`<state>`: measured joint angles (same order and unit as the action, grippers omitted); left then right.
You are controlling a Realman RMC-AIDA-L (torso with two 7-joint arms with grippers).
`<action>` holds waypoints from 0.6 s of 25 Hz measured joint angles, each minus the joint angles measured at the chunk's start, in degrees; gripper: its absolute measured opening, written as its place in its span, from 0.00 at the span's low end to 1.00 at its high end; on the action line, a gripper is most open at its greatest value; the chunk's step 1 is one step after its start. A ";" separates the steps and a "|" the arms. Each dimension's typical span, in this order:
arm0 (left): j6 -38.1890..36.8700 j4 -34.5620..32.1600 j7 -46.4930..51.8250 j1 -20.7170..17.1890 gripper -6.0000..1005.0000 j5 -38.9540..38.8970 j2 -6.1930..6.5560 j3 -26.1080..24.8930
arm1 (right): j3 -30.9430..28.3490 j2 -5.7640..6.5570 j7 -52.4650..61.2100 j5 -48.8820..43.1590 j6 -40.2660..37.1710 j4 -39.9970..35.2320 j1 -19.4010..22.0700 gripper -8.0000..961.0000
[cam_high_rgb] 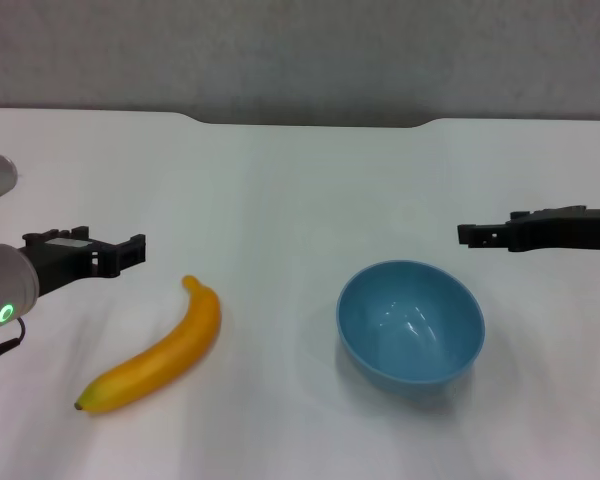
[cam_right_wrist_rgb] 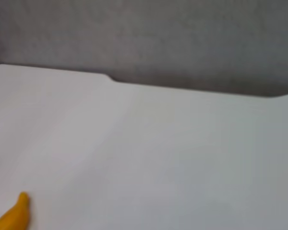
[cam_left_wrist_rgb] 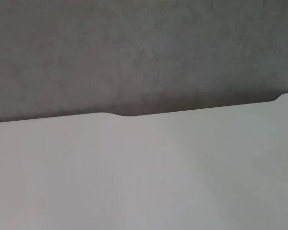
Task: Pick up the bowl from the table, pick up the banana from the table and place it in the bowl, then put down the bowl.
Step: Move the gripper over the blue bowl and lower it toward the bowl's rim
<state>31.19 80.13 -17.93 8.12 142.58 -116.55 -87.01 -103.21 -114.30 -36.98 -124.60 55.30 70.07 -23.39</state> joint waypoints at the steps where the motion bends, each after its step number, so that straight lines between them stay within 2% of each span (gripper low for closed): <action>1: -0.05 -0.08 -0.20 -0.01 0.74 0.07 -0.01 -0.08 | -0.57 0.08 0.97 -0.69 1.49 -0.24 -1.05 0.94; 3: -0.45 -0.24 -1.53 -0.17 0.74 0.13 -0.07 -0.14 | -2.15 -0.03 2.93 -3.28 4.15 -1.28 -3.58 0.94; 5: -0.69 -0.33 -1.88 -0.24 0.74 0.13 -0.09 -0.07 | -2.39 -0.06 4.00 -4.60 4.57 -1.79 -4.38 0.94; 7: -1.12 -0.66 -2.15 -0.29 0.74 0.10 -0.12 0.16 | -2.65 0.13 6.64 -7.47 5.56 -3.11 -6.19 0.94; 8: -1.30 -0.87 -2.16 -0.27 0.74 0.09 -0.14 0.20 | -3.23 0.41 9.40 -11.27 7.58 -5.14 -8.69 0.94; 9: -1.46 -1.16 -2.17 -0.25 0.74 0.06 -0.14 0.21 | -3.23 0.41 9.40 -11.27 7.58 -5.14 -8.69 0.94; 11: -1.63 -1.76 -2.18 -0.06 0.74 -0.05 -0.15 0.20 | -4.47 0.45 10.47 -14.25 9.35 -8.37 -11.47 0.94; 12: -1.75 -2.22 -2.18 0.10 0.74 -0.14 -0.16 0.15 | -5.85 0.25 10.14 -15.72 9.83 -13.03 -14.24 0.94; 15: -2.05 -2.38 -2.19 0.18 0.74 -0.19 -0.17 0.28 | -6.41 0.14 9.39 -15.90 9.67 -16.91 -16.22 0.94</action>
<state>29.14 77.75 -20.12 8.30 142.39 -116.72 -86.74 -109.62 -114.16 -27.58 -140.49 64.97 53.16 -39.61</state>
